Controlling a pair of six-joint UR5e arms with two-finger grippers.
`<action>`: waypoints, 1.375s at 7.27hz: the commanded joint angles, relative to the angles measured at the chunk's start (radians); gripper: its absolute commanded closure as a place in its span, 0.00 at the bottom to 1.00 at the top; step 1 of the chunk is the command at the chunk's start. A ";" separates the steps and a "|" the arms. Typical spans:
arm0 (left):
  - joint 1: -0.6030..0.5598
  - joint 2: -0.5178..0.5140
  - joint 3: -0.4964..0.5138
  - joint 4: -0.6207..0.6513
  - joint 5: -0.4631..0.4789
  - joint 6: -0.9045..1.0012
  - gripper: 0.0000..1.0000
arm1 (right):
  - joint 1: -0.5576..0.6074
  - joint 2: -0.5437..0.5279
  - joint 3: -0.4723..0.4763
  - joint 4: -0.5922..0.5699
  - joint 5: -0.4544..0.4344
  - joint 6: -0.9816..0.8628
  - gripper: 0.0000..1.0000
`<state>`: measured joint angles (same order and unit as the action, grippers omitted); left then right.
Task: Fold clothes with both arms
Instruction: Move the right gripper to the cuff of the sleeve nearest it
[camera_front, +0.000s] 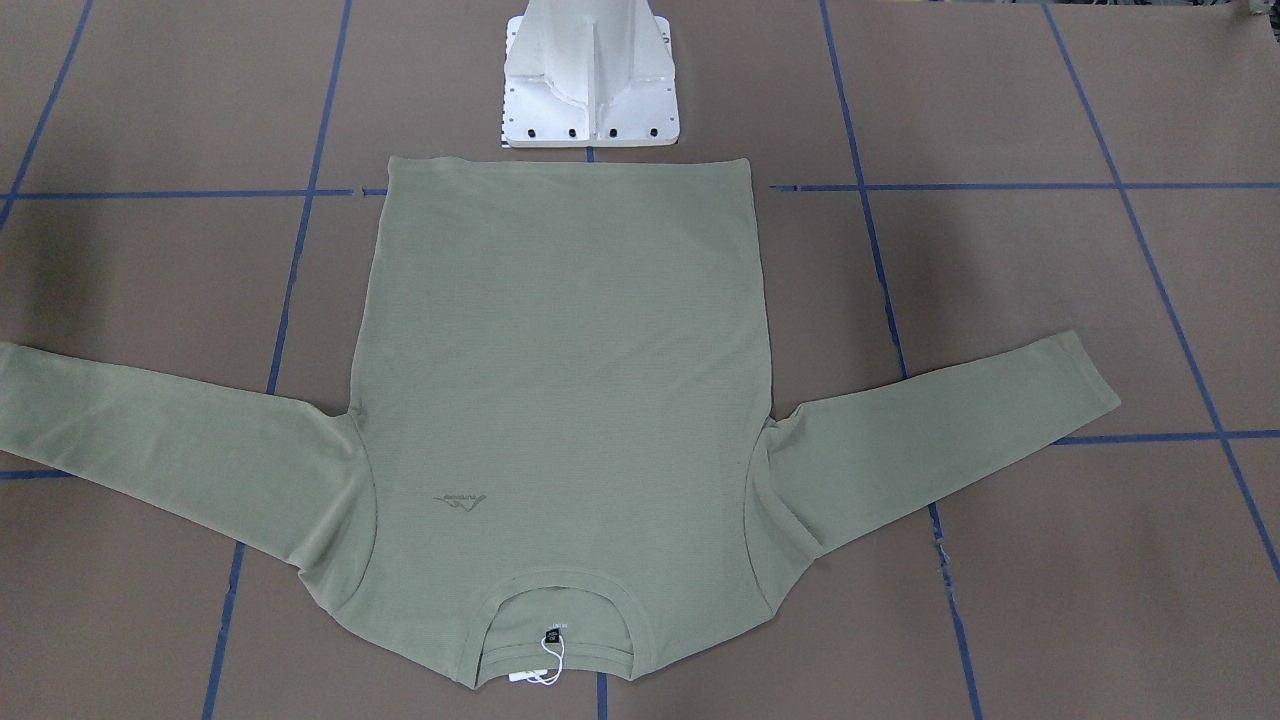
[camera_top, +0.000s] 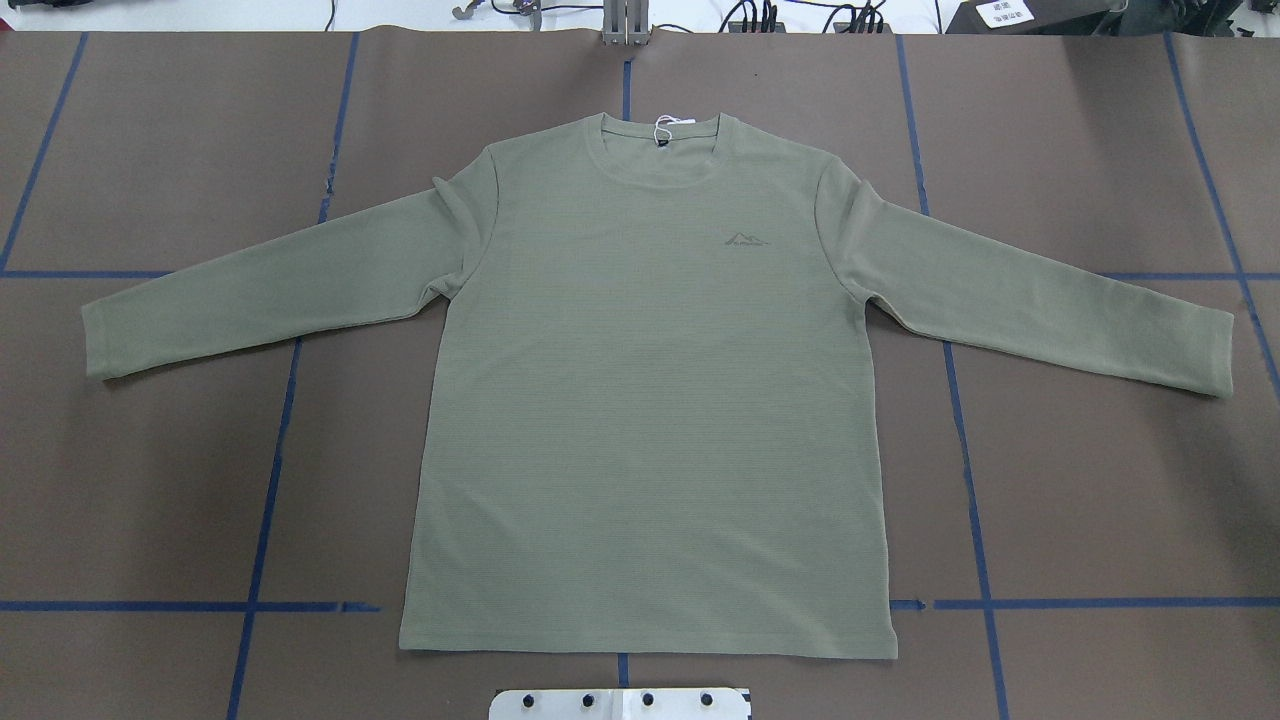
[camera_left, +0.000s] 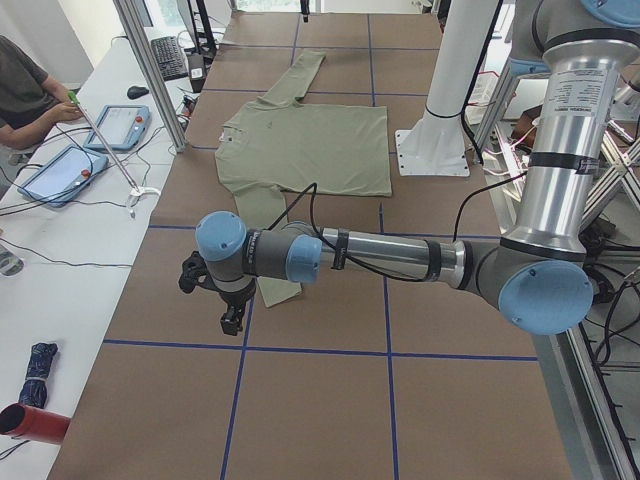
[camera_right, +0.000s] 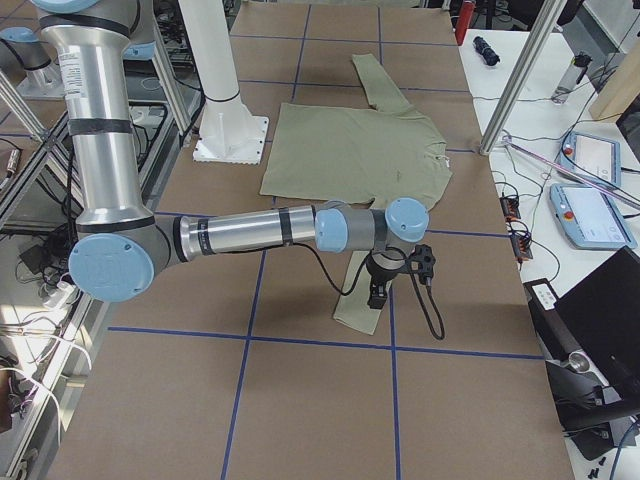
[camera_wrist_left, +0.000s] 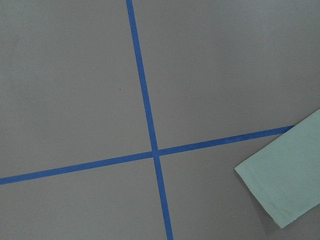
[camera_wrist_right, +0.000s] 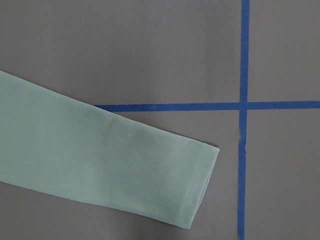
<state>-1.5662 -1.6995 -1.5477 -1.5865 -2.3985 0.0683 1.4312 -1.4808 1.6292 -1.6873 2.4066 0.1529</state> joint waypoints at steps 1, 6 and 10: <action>0.000 0.011 -0.035 -0.006 -0.002 -0.033 0.00 | -0.002 0.016 -0.044 0.001 -0.001 0.007 0.00; 0.009 0.067 -0.069 -0.081 -0.066 -0.051 0.00 | -0.041 0.030 -0.262 0.434 0.016 0.036 0.00; 0.037 0.069 -0.091 -0.098 -0.097 -0.058 0.00 | -0.122 0.050 -0.325 0.587 0.005 0.192 0.00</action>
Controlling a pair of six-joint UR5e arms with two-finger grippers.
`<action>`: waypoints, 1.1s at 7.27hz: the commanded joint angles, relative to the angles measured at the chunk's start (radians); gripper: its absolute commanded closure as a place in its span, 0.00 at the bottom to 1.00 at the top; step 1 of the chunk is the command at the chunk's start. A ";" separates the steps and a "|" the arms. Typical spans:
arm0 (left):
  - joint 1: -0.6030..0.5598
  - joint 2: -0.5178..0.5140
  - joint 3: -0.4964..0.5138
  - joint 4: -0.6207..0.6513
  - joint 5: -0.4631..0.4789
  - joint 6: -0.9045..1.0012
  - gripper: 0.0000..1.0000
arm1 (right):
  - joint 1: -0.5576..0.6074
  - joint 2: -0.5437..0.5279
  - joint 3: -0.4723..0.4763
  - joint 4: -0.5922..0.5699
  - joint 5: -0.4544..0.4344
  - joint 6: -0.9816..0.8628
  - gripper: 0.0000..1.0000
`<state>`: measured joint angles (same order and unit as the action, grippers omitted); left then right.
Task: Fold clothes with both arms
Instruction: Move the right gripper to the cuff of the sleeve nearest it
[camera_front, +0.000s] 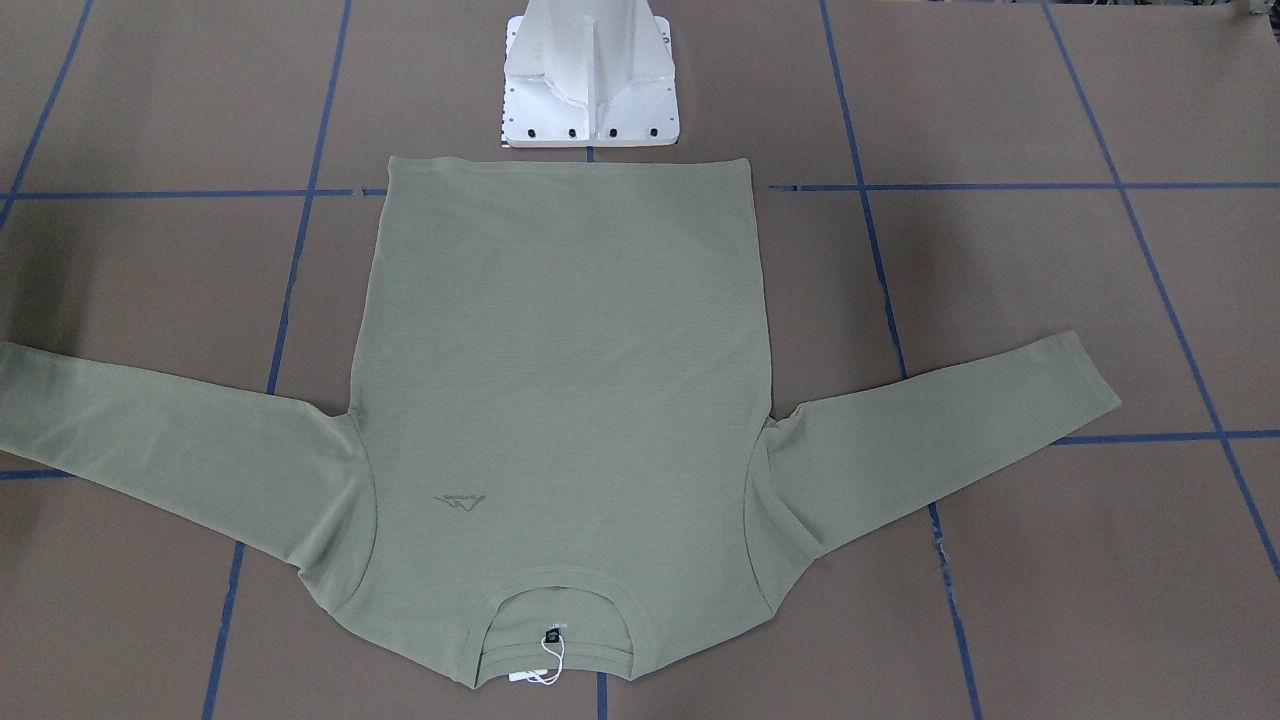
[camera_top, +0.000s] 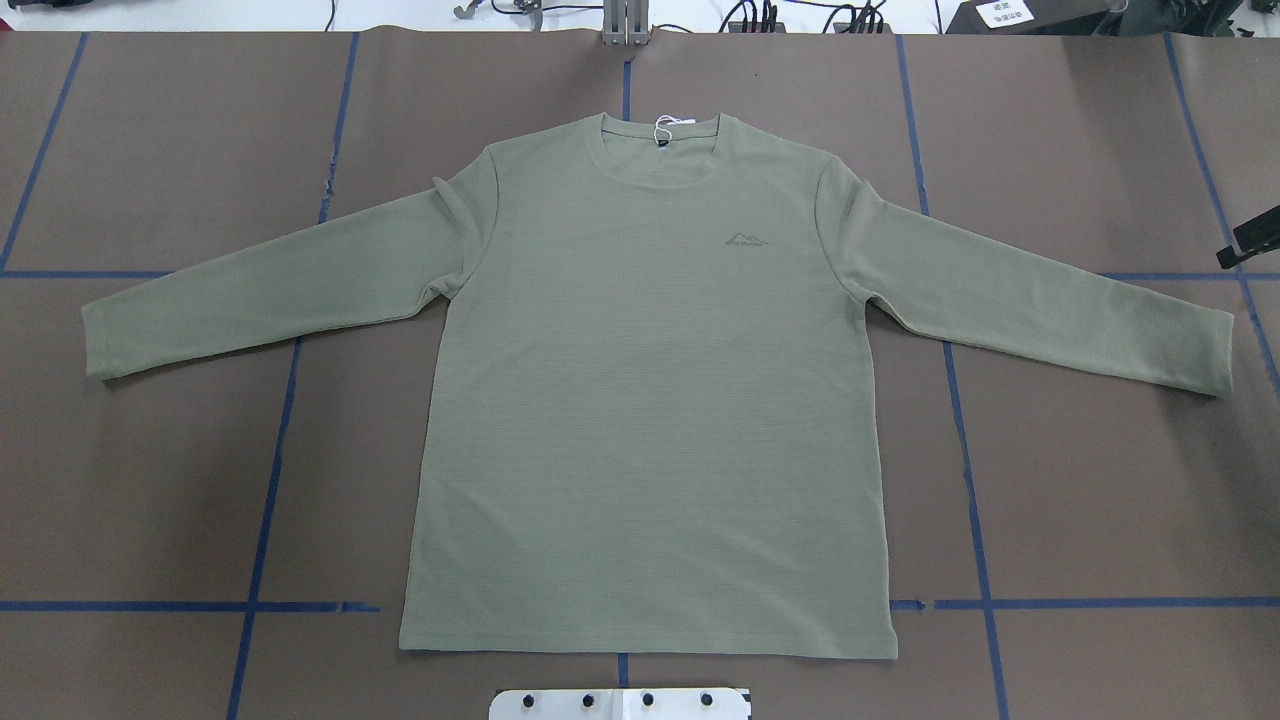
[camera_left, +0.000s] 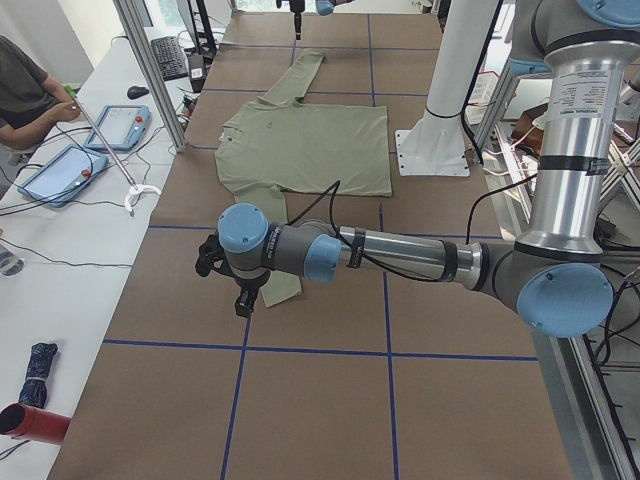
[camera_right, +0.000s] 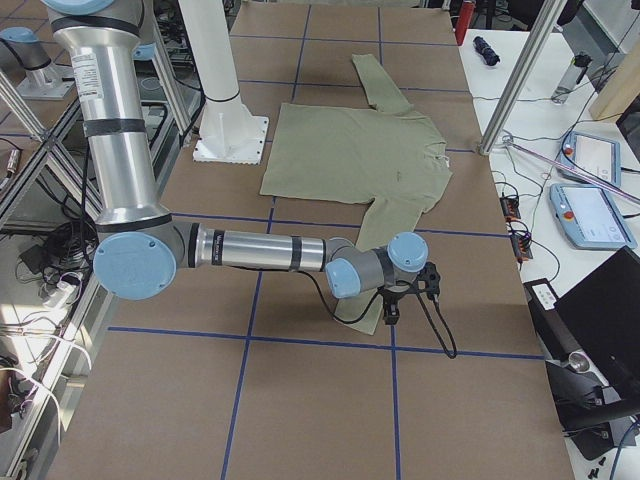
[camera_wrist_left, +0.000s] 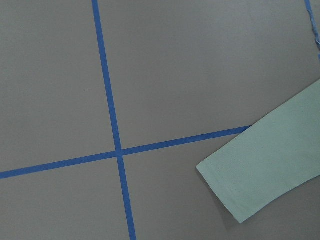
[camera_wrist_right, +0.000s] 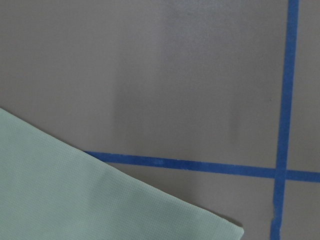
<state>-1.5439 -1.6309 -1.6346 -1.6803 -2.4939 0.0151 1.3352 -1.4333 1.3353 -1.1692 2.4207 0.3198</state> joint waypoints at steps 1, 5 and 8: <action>0.019 0.000 -0.005 -0.004 -0.002 -0.021 0.00 | -0.033 0.005 -0.079 0.106 -0.009 0.025 0.00; 0.025 0.000 -0.005 -0.004 -0.002 -0.024 0.00 | -0.036 0.002 -0.154 0.108 -0.011 0.027 0.02; 0.025 0.000 -0.005 -0.004 -0.002 -0.024 0.00 | -0.054 0.002 -0.189 0.106 -0.011 0.027 0.06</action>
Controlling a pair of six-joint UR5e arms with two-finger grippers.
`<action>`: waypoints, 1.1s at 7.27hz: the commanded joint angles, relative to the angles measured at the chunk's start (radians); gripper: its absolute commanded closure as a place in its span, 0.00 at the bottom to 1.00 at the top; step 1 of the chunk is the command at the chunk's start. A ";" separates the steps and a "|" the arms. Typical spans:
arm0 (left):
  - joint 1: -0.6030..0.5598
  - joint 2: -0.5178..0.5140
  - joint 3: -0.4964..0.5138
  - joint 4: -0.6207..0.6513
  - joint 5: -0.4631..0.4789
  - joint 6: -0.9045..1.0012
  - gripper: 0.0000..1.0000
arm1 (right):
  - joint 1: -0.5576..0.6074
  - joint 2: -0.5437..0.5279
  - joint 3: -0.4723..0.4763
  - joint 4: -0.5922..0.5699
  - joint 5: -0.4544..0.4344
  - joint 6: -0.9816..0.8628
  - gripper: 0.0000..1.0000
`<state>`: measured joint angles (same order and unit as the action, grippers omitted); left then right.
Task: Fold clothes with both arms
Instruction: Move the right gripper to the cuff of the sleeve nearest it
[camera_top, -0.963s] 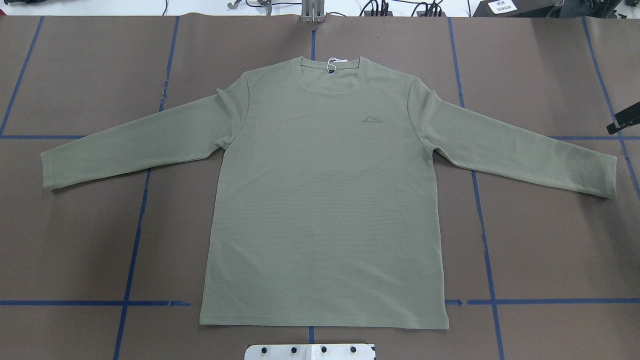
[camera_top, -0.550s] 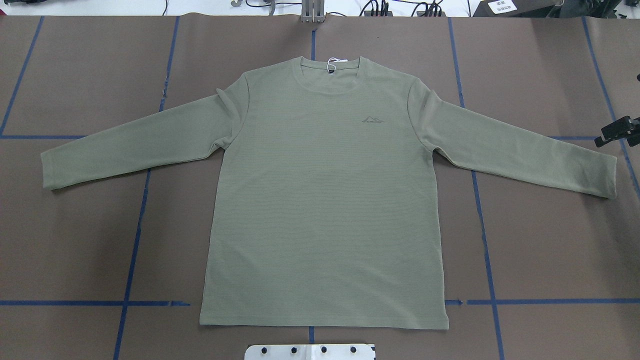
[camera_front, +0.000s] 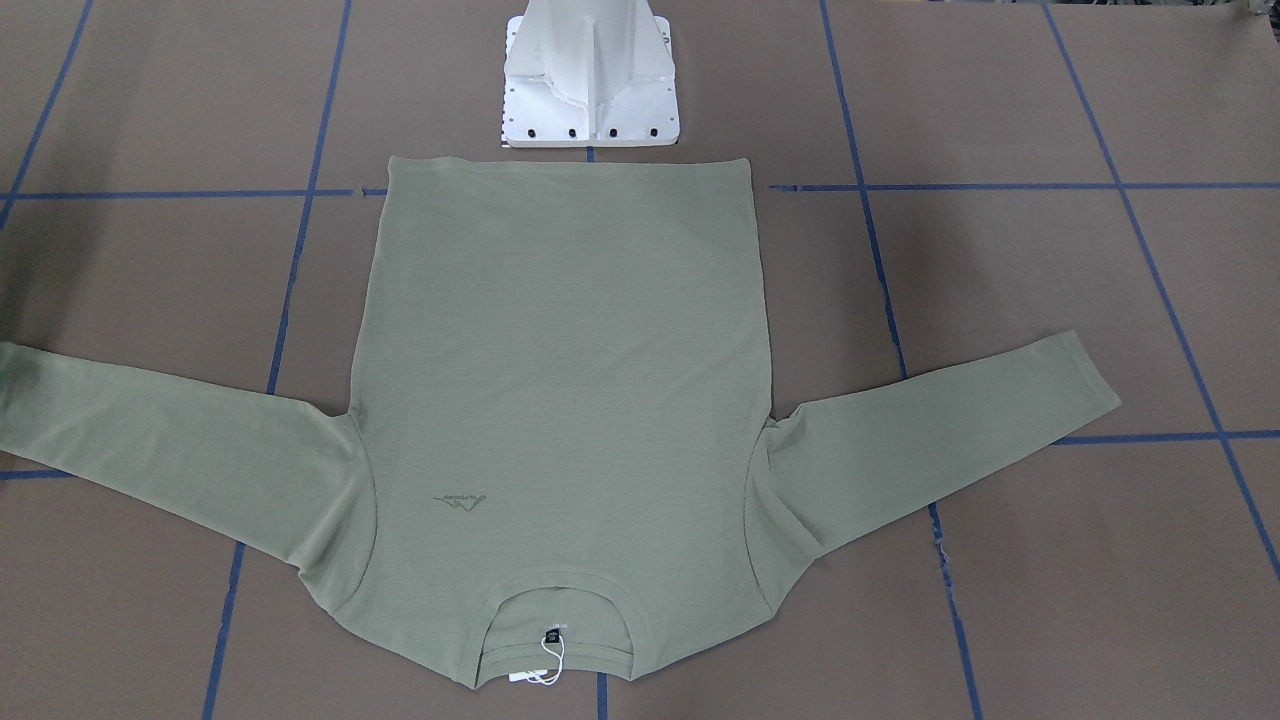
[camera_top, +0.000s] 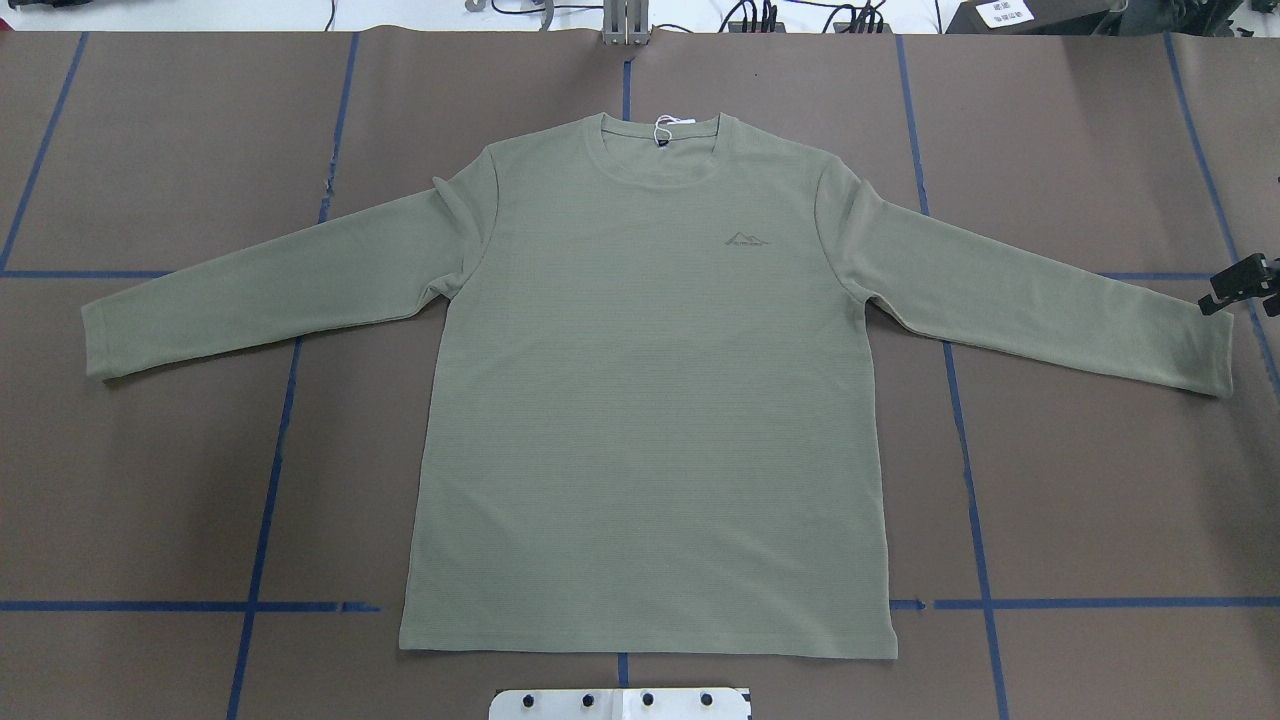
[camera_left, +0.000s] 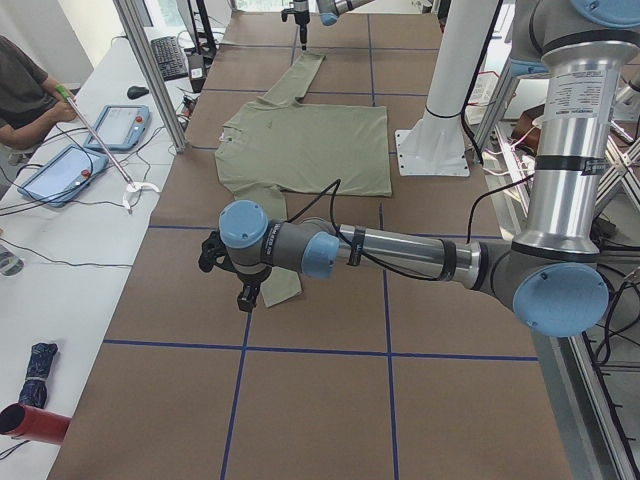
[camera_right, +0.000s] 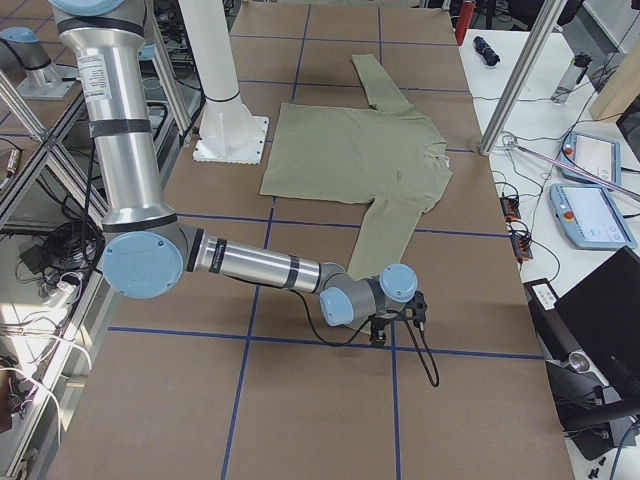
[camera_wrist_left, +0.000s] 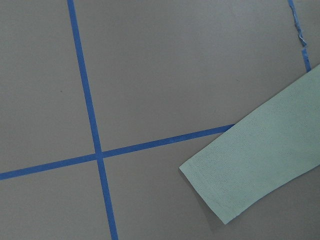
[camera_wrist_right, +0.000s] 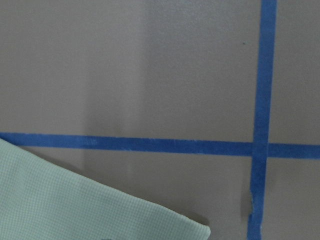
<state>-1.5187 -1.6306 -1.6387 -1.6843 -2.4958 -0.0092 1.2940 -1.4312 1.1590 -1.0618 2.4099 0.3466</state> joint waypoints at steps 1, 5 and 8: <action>0.000 0.000 0.000 0.000 0.000 0.000 0.00 | -0.024 0.001 -0.015 -0.001 0.000 0.000 0.08; 0.000 0.002 0.000 0.000 0.000 0.001 0.00 | -0.035 0.003 -0.013 -0.003 0.000 -0.001 1.00; 0.000 0.000 -0.001 0.000 0.000 0.000 0.00 | -0.027 0.002 0.027 -0.001 0.015 0.026 1.00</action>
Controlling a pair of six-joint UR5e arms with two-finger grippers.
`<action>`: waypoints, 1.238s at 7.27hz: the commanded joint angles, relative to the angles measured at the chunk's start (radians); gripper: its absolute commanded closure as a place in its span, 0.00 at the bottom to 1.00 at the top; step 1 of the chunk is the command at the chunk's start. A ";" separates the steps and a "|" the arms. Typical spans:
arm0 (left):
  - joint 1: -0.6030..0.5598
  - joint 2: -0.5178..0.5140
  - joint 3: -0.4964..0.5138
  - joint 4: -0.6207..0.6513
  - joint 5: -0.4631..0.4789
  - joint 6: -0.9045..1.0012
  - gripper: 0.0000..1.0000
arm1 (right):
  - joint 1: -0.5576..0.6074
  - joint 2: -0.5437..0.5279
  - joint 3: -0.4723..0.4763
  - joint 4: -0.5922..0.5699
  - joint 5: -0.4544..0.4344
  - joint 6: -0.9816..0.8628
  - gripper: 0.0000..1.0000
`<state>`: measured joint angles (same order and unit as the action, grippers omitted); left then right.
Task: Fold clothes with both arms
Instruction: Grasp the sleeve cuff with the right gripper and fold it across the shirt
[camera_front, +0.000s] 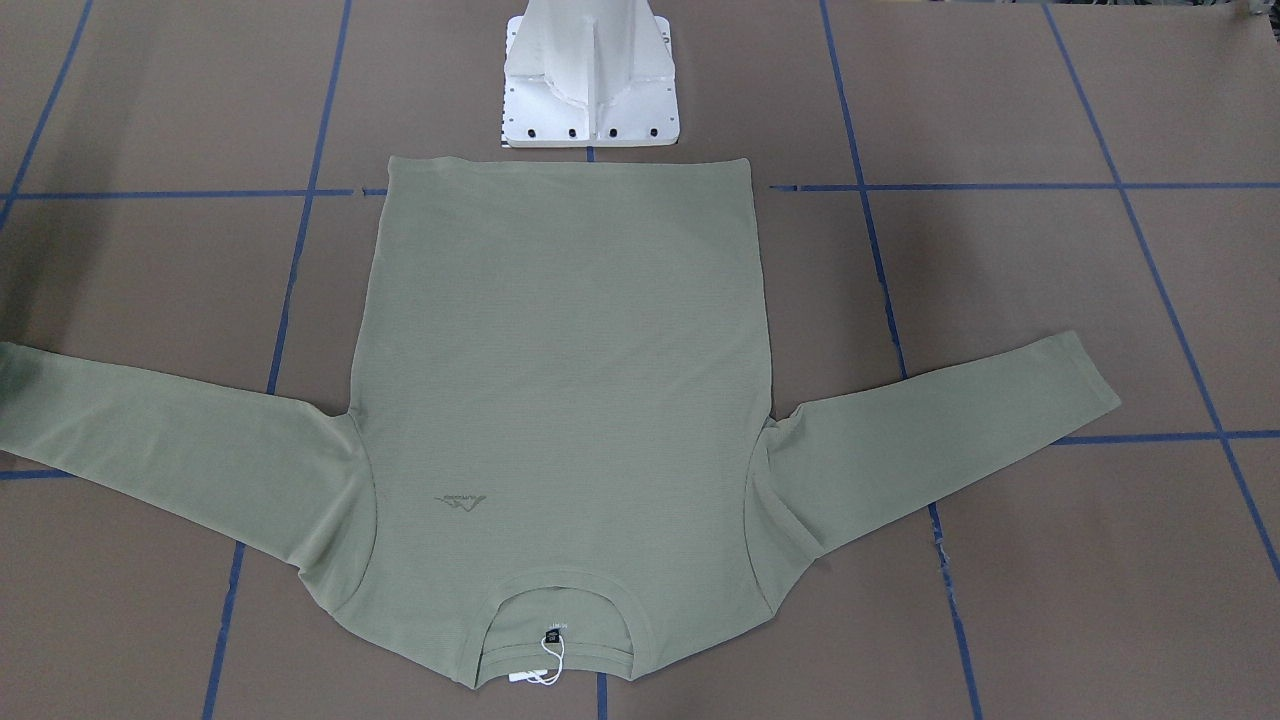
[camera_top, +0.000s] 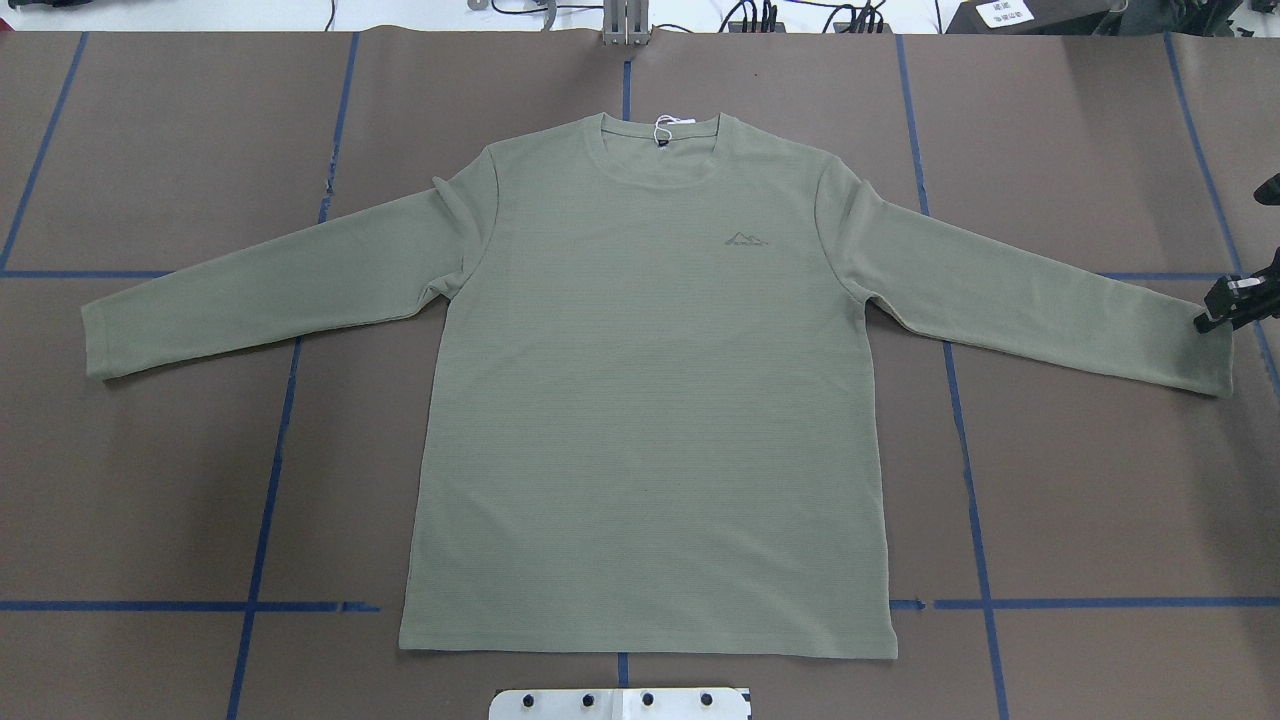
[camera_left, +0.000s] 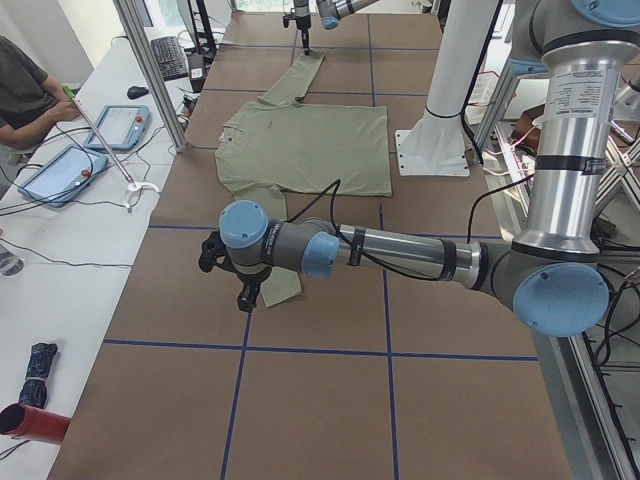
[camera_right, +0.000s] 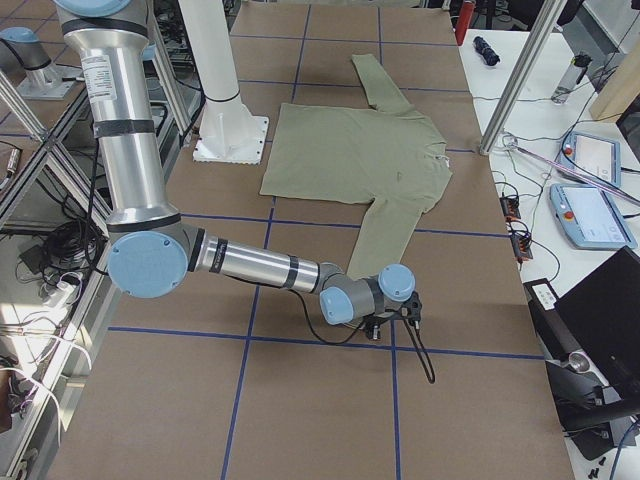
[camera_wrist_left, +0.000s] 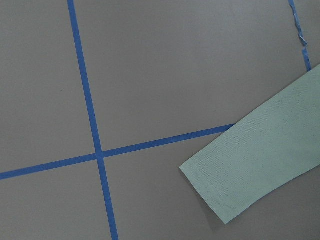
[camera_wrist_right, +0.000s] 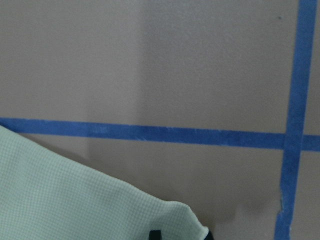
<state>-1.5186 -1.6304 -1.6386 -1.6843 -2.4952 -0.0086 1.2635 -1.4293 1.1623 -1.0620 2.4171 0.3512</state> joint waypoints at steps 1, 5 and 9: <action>0.000 0.000 -0.001 0.000 -0.001 -0.001 0.00 | 0.004 -0.002 0.037 0.002 0.022 0.082 1.00; 0.000 0.000 -0.003 0.000 -0.001 -0.002 0.00 | 0.017 -0.016 0.161 0.008 0.127 0.228 1.00; 0.000 0.000 -0.012 0.000 -0.001 -0.001 0.00 | -0.047 0.015 0.413 0.005 0.126 0.533 1.00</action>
<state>-1.5186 -1.6294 -1.6499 -1.6843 -2.4958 -0.0098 1.2582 -1.4379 1.5246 -1.0556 2.5500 0.8170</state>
